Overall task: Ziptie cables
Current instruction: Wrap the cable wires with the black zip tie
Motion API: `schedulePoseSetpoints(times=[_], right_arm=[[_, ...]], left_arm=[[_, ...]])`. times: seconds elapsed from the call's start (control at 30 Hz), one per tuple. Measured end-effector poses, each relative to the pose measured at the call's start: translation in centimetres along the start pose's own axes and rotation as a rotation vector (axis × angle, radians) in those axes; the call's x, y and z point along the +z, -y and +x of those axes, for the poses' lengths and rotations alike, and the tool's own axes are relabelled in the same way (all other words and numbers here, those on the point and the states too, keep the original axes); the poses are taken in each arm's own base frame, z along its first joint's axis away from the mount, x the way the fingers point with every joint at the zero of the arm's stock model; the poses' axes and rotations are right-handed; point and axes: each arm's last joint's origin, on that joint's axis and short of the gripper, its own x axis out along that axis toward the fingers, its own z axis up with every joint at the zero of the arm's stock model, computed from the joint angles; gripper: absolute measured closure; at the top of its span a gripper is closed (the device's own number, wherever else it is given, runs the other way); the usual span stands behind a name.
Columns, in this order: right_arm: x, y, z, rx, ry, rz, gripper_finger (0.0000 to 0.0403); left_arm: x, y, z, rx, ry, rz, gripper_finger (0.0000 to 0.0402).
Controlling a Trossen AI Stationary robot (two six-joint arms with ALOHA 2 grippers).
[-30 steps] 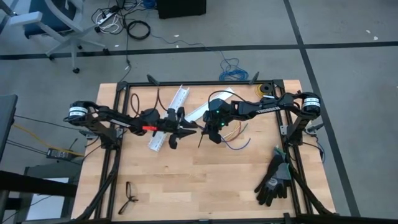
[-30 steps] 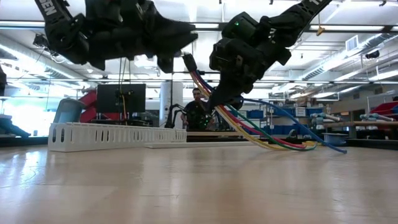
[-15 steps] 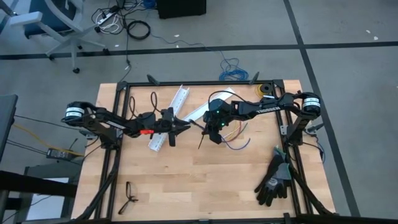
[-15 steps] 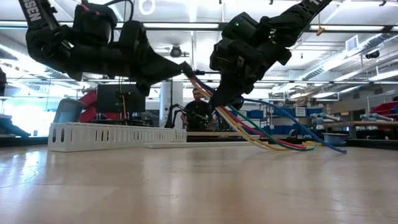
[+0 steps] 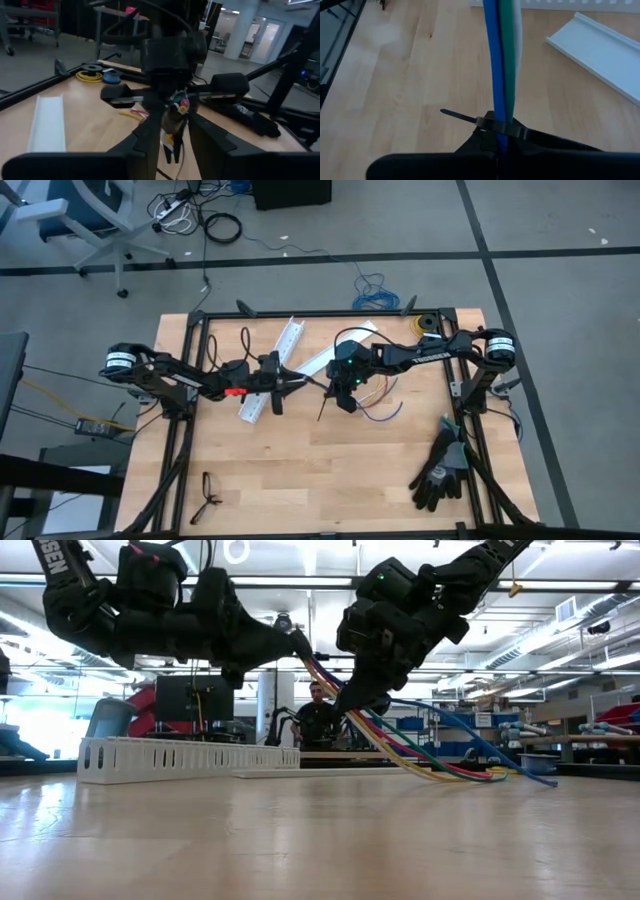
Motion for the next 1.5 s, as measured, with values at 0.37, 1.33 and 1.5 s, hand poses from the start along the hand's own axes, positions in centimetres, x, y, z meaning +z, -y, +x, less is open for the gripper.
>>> schedulePoseSetpoints(times=[0.37,1.33,1.5], right_arm=[[0.3,0.0,0.0,0.002,0.026,-0.020,0.0400],[-2.0,0.4,-0.3,-0.138,-0.198,0.091,0.0371],[-2.4,0.2,-0.2,-0.136,-0.233,0.093,0.0365]], left_arm=[[0.4,0.1,1.3,0.002,0.014,-0.039,0.0230],[1.4,0.2,1.8,0.011,0.051,0.007,0.0354],[2.2,0.3,0.6,0.047,0.034,0.010,0.0354]])
